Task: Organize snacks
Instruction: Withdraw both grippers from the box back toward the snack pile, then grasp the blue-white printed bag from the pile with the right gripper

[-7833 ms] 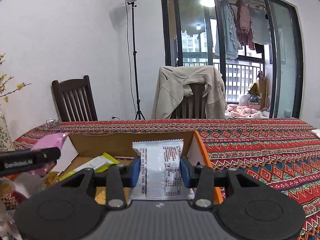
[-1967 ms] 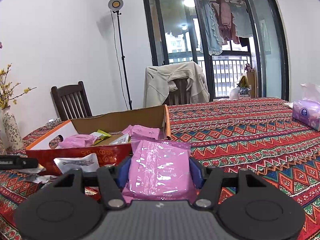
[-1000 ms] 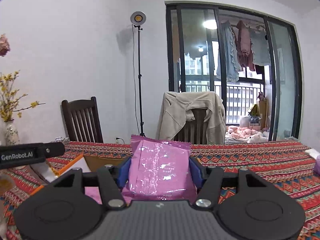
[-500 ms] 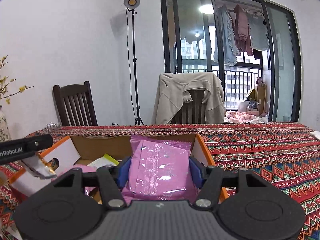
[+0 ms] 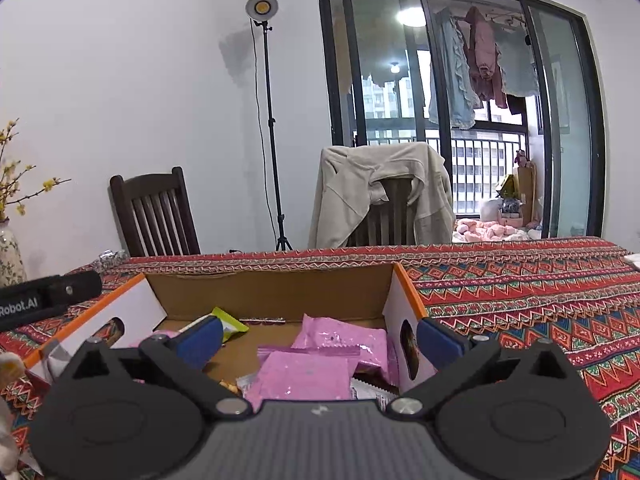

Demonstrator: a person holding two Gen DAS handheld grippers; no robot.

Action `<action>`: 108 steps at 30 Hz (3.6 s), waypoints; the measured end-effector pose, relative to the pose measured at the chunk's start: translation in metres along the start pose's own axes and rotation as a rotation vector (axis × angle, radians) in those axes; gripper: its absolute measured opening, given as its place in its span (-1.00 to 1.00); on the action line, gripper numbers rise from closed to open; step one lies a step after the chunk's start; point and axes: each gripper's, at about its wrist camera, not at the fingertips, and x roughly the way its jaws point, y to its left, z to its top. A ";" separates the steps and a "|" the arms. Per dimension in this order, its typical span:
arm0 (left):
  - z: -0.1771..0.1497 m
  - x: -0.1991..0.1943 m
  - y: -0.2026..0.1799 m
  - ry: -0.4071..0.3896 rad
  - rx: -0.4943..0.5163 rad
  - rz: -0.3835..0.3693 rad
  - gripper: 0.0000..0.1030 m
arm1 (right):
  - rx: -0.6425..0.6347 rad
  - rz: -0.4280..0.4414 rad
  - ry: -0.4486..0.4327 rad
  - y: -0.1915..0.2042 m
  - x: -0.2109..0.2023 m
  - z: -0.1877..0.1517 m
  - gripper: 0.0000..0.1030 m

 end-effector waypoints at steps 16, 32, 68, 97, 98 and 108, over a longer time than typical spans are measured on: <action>0.000 -0.004 0.002 -0.010 -0.011 -0.005 1.00 | -0.001 -0.005 -0.010 0.000 -0.007 0.002 1.00; 0.018 -0.081 0.029 -0.022 -0.031 -0.018 1.00 | -0.041 0.020 -0.035 0.017 -0.072 0.015 1.00; -0.064 -0.116 0.100 0.195 0.014 -0.013 1.00 | -0.078 0.082 0.150 0.050 -0.114 -0.054 1.00; -0.067 -0.113 0.111 0.220 -0.065 -0.076 1.00 | -0.197 0.096 0.333 0.097 -0.033 -0.071 1.00; -0.067 -0.113 0.111 0.222 -0.064 -0.075 1.00 | -0.209 0.098 0.334 0.098 -0.033 -0.071 1.00; -0.067 -0.112 0.112 0.236 -0.076 -0.070 1.00 | -0.200 0.141 0.279 0.093 -0.060 -0.071 0.86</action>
